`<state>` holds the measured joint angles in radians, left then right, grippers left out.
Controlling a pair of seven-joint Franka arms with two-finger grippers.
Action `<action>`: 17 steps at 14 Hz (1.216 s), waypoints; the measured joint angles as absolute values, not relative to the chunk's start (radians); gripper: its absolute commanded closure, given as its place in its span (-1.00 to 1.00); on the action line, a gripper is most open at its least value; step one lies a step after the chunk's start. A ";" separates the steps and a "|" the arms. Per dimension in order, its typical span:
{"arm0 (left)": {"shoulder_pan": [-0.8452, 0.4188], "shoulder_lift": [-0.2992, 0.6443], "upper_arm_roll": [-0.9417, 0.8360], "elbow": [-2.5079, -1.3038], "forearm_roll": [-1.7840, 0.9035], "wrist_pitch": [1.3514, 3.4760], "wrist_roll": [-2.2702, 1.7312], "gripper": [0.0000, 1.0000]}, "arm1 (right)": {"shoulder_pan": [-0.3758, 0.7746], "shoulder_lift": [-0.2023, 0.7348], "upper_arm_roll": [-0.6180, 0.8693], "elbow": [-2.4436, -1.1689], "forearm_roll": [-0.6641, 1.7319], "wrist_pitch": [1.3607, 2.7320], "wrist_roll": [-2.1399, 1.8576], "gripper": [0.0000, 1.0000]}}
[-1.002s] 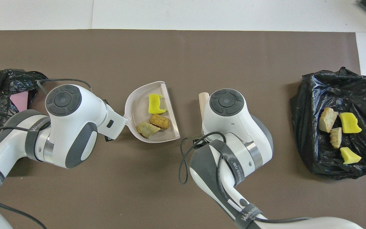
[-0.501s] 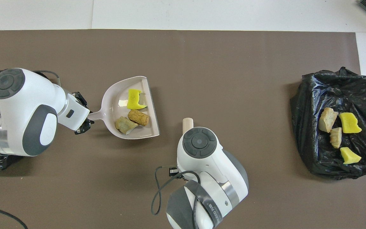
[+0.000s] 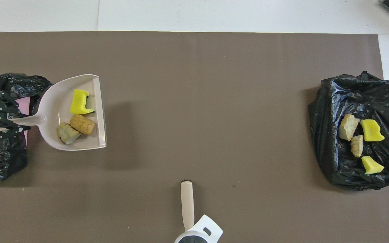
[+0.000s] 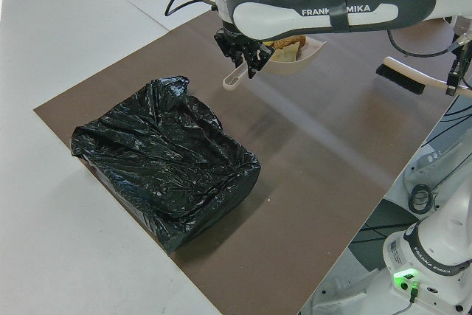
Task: Sweep and dump trash in bin
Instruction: 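Tip the dustpan over the black bag nearest the left arm with the left gripper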
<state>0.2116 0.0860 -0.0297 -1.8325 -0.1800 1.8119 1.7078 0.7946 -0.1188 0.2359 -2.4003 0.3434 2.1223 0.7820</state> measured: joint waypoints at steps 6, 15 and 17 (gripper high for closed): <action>0.376 0.098 -0.021 -1.761 -0.065 1.794 1.874 1.00 | 0.827 -0.126 0.234 -2.460 0.346 2.172 0.821 0.90; 0.478 0.209 -0.021 -1.575 0.236 1.862 1.913 1.00 | 0.817 -0.123 0.226 -2.457 0.391 2.199 0.823 -0.37; 0.478 0.218 -0.025 -1.573 0.352 1.930 1.912 1.00 | 0.800 -0.122 0.225 -2.443 0.392 2.206 0.823 -0.54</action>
<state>0.4776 0.2184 -0.0249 -1.5725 0.3517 1.9304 1.9118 0.7997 -0.1215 0.2247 -2.4432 0.3917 2.2061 0.8234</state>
